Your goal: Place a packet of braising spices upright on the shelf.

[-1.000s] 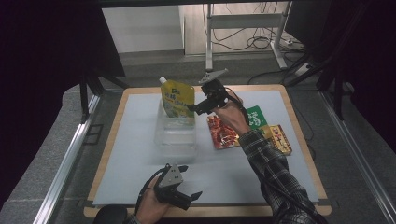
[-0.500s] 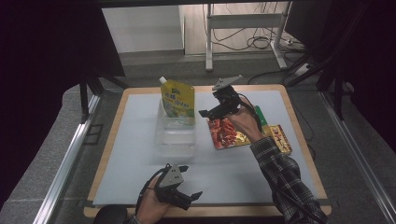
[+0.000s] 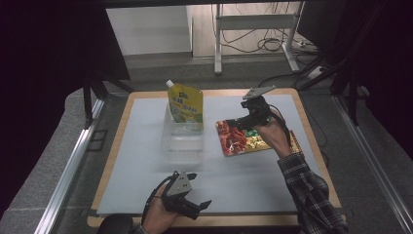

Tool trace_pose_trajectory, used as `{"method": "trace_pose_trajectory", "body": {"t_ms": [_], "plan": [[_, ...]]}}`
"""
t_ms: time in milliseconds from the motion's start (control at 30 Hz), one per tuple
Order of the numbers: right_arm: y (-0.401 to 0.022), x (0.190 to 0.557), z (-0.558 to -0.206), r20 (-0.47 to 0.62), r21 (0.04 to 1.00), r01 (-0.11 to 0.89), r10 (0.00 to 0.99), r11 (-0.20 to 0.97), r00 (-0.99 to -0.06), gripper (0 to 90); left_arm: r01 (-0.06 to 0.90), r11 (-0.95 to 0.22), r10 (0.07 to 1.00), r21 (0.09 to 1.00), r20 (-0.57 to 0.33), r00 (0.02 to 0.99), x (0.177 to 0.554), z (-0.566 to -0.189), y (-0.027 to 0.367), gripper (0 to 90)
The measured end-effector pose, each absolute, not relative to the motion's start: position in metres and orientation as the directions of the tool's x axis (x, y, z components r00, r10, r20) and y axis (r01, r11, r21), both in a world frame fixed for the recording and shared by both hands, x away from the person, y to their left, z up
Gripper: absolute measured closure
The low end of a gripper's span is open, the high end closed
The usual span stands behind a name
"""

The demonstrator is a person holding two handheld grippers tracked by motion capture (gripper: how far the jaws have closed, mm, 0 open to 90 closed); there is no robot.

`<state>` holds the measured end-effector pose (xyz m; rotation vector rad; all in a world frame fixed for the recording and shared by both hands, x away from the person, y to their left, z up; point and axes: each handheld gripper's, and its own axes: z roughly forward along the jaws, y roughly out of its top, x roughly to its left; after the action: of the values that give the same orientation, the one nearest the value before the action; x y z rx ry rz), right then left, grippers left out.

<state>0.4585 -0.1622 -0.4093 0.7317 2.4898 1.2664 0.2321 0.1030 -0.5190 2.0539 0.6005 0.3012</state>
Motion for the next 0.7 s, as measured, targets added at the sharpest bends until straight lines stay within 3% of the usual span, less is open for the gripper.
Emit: {"method": "trace_pose_trajectory", "body": {"t_ms": [700], "plan": [[-0.222,0.452,-0.436,0.054,0.769,0.462,0.674,0.442,-0.736,0.5,0.281,-0.452,0.514,0.847,-0.010,0.858,0.232,-0.520,0.100,2.8]]}}
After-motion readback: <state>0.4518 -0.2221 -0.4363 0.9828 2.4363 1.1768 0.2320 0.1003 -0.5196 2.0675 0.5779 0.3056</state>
